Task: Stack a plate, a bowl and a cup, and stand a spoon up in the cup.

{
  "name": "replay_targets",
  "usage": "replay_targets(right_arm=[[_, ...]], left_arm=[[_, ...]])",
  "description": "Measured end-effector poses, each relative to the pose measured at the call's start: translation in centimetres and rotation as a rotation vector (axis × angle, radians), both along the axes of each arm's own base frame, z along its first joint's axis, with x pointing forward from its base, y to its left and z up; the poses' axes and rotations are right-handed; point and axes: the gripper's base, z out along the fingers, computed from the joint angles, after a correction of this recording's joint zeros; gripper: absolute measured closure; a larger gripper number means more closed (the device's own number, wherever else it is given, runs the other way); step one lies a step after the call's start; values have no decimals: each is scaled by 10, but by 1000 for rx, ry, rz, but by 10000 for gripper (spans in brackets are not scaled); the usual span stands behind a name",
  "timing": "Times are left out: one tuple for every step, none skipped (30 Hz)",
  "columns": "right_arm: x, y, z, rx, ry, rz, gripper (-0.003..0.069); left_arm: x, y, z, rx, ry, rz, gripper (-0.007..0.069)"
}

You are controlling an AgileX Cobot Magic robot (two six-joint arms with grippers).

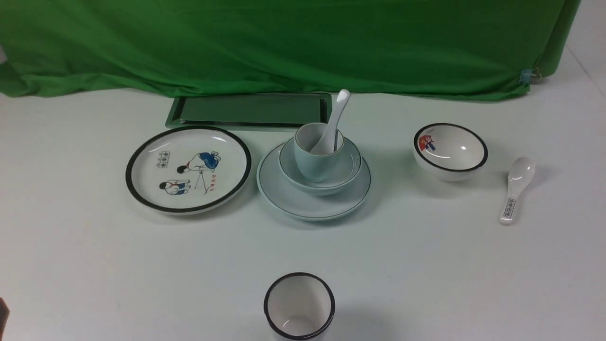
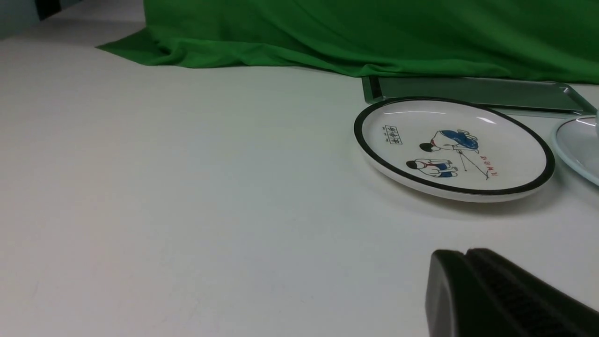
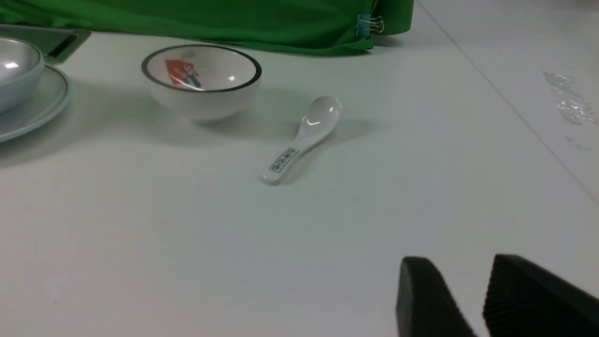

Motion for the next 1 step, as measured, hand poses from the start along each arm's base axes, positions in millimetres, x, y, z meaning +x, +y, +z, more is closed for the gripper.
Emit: replay_targets(right_arm=[[0,0,0,0,0,0,417]], left_arm=[[0,0,0,1,0,0,653]])
